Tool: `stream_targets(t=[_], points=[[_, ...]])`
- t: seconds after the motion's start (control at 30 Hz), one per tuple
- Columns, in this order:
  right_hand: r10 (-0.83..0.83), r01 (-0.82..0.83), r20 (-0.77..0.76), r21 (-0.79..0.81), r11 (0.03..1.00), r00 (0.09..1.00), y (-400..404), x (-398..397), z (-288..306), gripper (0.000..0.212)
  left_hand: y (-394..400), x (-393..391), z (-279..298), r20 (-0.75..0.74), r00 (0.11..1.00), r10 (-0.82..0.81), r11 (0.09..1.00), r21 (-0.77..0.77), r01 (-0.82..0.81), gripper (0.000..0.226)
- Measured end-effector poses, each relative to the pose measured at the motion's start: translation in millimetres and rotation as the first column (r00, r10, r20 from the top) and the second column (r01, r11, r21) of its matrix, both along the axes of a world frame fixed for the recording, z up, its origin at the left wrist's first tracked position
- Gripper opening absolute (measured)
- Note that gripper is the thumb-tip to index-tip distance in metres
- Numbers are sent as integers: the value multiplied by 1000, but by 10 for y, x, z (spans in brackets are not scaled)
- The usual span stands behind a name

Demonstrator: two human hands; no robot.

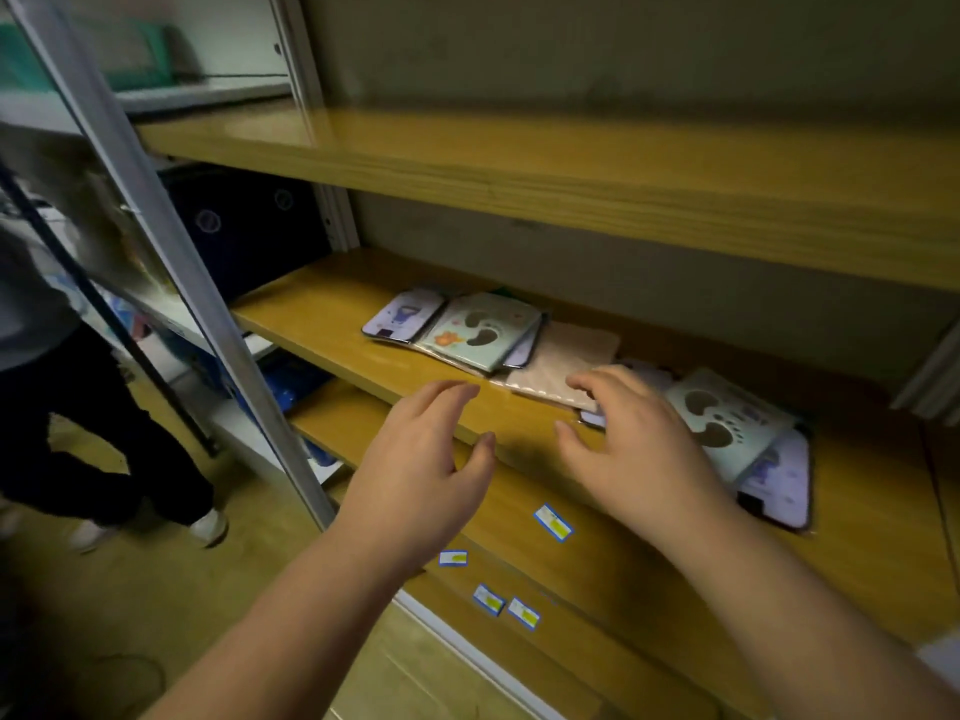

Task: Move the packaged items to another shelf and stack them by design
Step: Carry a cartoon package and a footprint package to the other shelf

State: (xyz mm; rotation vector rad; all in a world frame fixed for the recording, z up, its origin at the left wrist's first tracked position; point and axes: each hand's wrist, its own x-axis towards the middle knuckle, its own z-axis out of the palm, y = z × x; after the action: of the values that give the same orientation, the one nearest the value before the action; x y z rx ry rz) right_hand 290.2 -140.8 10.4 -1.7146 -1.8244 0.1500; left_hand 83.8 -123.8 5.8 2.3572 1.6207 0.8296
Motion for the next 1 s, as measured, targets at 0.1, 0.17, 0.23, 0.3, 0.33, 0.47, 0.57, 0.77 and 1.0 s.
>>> stream_targets(t=[0.1, 0.17, 0.23, 0.3, 0.33, 0.47, 0.57, 0.77, 1.0], points=[[2, -1, 13, -21, 1000, 1000, 231, -111, -24, 44, 330, -193, -70, 17, 1000, 19, 999, -32, -18, 56], [-18, 18, 31, -29, 999, 999, 411, -190, -44, 44, 619, -344, -124, 21, 999, 34, 999, -43, -33, 54], [-48, 50, 45, -36, 998, 998, 567, -282, -65, 42, 929, -498, -167, 11, 999, 32, 998, -54, -31, 53], [-81, 83, 60, -41, 996, 995, 705, -377, -86, 40, 1270, -658, -193, 1, 1000, 27, 997, -66, -27, 53], [-98, 101, 63, -48, 994, 993, 767, -428, -95, 39, 1455, -726, -204, -4, 999, 34, 997, -72, -34, 53], [-170, 175, 90, -62, 982, 981, 1038, -619, -131, 39, 2239, -858, -263, -147, 981, 130, 982, -118, -148, 62], [-218, 225, 95, -64, 972, 971, 1223, -738, -136, 45, 2658, -890, -323, -367, 920, 138, 943, -235, -235, 83], [-318, 323, 64, -104, 941, 946, 1400, -883, -130, 50, 3007, -1047, -381, -101, 993, 67, 914, -393, -102, 105], [-464, 507, 207, -273, 818, 861, 1538, -886, -182, 78, 3104, -1199, -313, 156, 980, 124, 885, -464, -38, 42]])
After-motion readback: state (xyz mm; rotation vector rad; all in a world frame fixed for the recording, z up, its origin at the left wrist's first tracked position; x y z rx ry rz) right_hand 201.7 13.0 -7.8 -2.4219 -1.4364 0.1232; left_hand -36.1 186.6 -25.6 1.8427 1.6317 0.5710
